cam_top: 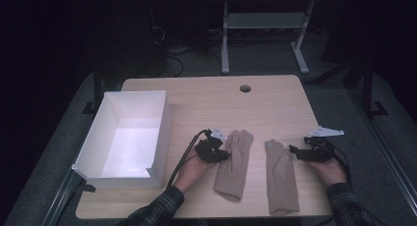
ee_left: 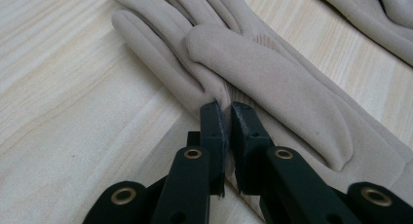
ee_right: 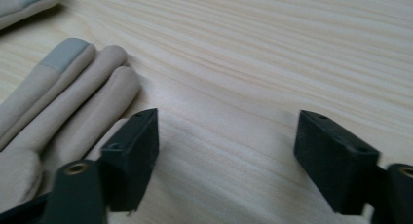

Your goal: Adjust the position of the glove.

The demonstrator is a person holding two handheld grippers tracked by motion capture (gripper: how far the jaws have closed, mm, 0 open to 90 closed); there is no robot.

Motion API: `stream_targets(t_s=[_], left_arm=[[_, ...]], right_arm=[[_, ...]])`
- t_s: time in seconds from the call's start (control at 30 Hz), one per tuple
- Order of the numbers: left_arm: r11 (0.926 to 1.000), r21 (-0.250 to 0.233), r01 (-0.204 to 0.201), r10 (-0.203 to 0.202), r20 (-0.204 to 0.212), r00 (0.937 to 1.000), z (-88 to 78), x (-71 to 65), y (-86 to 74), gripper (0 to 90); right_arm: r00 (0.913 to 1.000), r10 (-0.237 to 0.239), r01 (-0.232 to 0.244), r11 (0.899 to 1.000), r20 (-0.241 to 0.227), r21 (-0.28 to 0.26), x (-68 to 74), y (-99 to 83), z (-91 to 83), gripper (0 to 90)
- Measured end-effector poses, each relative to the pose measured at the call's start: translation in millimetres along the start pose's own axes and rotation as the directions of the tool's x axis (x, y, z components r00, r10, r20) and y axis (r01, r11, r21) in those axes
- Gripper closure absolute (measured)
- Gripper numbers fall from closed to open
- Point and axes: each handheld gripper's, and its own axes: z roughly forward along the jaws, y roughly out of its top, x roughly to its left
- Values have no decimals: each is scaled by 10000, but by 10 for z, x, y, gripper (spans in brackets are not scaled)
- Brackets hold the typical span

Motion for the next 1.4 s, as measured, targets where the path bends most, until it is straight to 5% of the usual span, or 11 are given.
stream_targets(t_s=[0.13,0.23,0.37,0.5,0.73,1.4], left_arm=[[9991,-79,406,-402,504,9979,-27,68,-20,849],[9986,-89,526,-518,728,9960,-51,86,-24,853],[9989,-97,454,-445,826,9956,-99,86,-22,853],[9983,-139,559,-544,895,9945,-111,81,-31,853],[9982,-150,581,-561,1103,9923,-159,68,-46,853],[9976,-346,600,-513,2126,9758,-165,-119,-29,852]], right_arm=[[9988,-371,373,9993,-327,57,5,4,-78,567],[9914,-388,362,9991,-1247,-235,26,37,-217,782],[9741,-1084,1078,9941,-1982,-137,162,8,-404,896],[9574,-1463,1498,9887,-2491,-51,272,-40,-488,897],[9290,-1763,2146,9729,-3254,856,420,-145,-438,897],[9154,-1784,2192,9728,-3608,752,577,-66,-299,897]])
